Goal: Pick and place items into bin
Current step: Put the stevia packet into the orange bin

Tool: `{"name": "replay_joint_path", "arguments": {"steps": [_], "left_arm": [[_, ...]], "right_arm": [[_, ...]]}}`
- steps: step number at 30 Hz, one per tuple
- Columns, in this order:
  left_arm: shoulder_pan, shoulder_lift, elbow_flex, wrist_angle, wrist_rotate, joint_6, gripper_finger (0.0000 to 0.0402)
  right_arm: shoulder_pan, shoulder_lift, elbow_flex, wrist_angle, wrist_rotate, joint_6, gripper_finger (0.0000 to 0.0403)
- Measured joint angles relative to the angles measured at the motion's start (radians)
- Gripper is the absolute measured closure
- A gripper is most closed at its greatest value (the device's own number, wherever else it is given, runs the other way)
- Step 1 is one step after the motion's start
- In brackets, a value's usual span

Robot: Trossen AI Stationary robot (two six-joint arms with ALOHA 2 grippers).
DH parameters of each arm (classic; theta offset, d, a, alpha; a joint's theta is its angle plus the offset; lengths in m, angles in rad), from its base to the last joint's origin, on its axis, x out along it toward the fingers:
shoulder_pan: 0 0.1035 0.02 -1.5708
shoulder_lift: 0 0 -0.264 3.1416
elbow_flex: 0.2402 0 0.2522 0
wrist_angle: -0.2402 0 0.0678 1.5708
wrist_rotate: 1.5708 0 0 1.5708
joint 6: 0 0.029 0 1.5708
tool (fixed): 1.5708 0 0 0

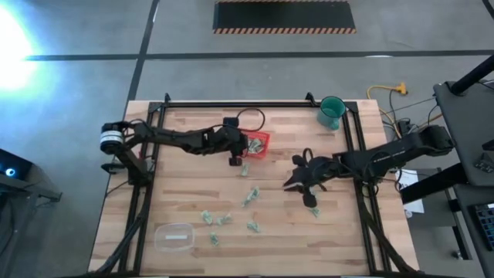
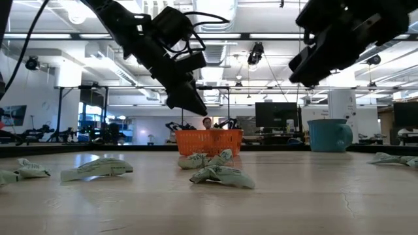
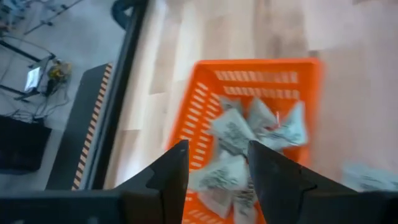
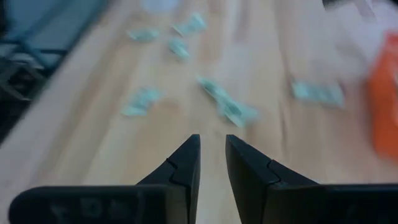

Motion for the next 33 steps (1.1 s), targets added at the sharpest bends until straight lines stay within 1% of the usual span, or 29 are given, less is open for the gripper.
{"name": "replay_joint_path", "arguments": {"steps": [3, 6, 13, 18, 23, 25, 28, 33], "left_arm": [[-0.03, -0.006, 0.0, -0.039, 0.0, -0.002, 0.0253], [-0.067, -0.016, -0.001, -0.063, 0.001, -0.02, 0.0253], [-0.162, -0.068, -0.002, -0.191, 0.003, -0.103, 0.0253], [-0.233, -0.115, -0.004, -0.269, 0.003, -0.172, 0.0253], [-0.296, -0.143, -0.013, -0.325, 0.005, -0.253, 0.0253], [-0.319, -0.145, -0.014, -0.345, 0.005, -0.265, 0.0253], [-0.345, -0.147, -0.015, -0.381, 0.005, -0.299, 0.0253], [-0.37, -0.157, -0.016, -0.455, 0.005, -0.387, 0.0253]], "right_arm": [[0.0, 0.0, -0.061, 0.151, -0.056, -0.088, 0.0335], [0.0, 0.0, -0.098, 0.219, -0.065, -0.139, 0.0335], [0.0, 0.0, -0.121, 0.269, -0.062, -0.169, 0.0333], [-0.001, 0.02, -0.117, 0.291, -0.061, -0.212, 0.0313], [0.0, 0.109, -0.115, 0.386, -0.061, -0.304, 0.0294], [-0.003, 0.153, -0.095, 0.403, -0.061, -0.348, 0.029], [-0.009, 0.229, -0.037, 0.406, -0.056, -0.396, 0.0286], [-0.023, 0.363, 0.077, 0.389, -0.041, -0.412, 0.0281]]}}
